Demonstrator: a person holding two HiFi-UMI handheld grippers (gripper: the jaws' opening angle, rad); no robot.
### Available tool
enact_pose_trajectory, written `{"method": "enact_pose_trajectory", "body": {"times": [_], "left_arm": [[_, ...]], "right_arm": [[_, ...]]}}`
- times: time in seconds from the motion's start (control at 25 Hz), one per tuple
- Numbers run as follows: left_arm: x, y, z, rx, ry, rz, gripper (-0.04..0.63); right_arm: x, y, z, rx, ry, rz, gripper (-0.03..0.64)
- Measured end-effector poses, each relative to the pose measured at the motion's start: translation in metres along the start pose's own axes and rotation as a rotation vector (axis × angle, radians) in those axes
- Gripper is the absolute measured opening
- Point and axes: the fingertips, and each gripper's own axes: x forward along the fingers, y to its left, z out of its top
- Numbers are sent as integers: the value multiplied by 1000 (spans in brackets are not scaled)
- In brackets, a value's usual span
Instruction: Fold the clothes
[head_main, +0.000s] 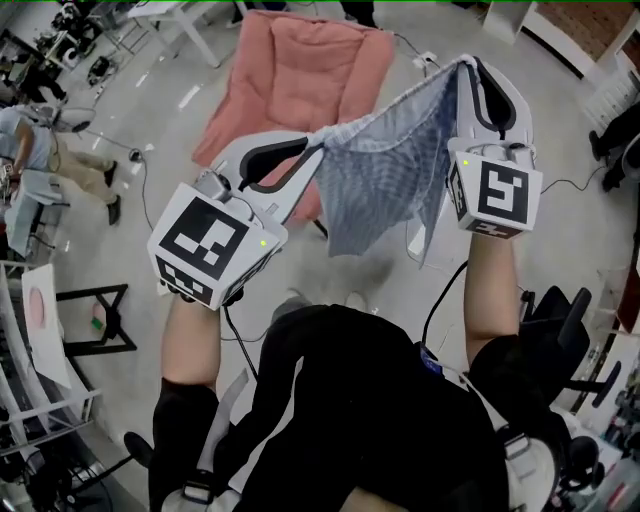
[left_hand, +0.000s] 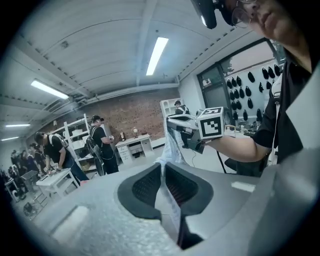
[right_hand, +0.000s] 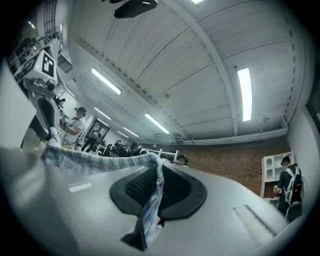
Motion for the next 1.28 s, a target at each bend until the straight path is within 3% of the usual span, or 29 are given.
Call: {"method": "enact_pose_trajectory", "body": {"times": [0.4, 0.88, 1.28], "left_arm": [[-49, 81, -46, -65, 3, 93, 38], [-101, 217, -120, -149, 10, 93, 38], [-147, 302, -219, -253, 69, 113, 38]], "right_arm": [[98, 102, 16, 9, -44, 108, 35], [222, 240, 18, -12, -12, 147, 37], [286, 371, -1, -36, 53, 202, 37]]}}
